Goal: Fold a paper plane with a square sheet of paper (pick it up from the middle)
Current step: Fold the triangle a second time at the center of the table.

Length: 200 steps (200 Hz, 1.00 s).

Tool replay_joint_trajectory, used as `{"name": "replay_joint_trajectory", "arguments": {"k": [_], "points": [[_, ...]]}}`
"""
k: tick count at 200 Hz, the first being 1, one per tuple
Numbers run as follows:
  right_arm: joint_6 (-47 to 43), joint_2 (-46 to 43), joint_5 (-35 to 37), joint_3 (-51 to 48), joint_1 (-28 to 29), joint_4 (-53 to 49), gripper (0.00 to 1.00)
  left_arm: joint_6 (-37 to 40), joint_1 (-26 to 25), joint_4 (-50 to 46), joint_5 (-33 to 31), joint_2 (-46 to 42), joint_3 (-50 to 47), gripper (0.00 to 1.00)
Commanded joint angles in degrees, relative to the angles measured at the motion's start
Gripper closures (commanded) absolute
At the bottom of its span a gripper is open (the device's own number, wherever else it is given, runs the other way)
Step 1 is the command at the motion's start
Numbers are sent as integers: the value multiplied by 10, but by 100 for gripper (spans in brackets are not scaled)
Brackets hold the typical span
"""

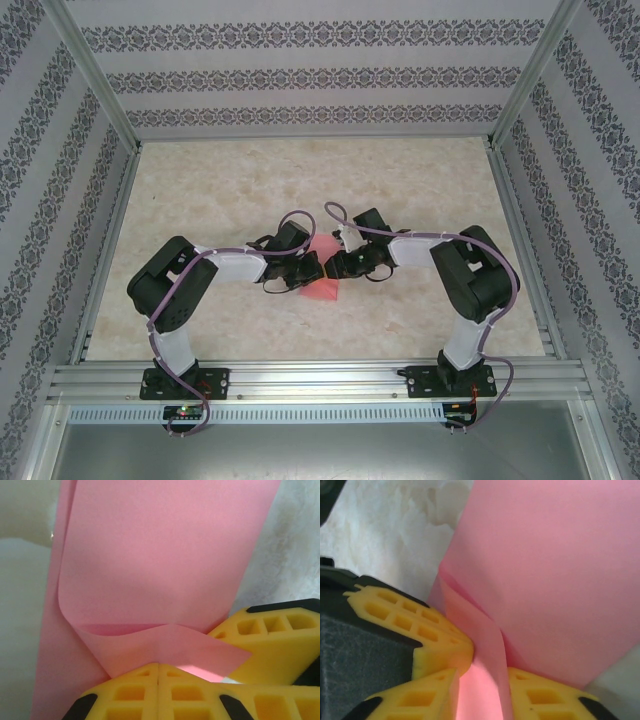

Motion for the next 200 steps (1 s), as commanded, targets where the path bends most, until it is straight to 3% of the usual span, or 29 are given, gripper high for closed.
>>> {"name": "replay_joint_trajectory", "arguments": {"k": [1,16,37,58,94,200], "points": [[18,-59,45,4,-4,-19,65,20,3,-36,-18,18,-22,96],[46,-100,73,-11,-9,-23,60,21,3,-33,-17,14,-22,95],[89,-155,89,-43,-9,-20,61,27,3,-43,-22,8,-17,95],[142,-173,22,-73,9,29,75,29,3,-45,-23,5,-15,95],[208,-161,32,-96,48,51,92,31,2,-44,-23,1,-13,95],[299,-47,-21,-110,53,159,93,36,3,-46,-20,-4,-12,95]]}}
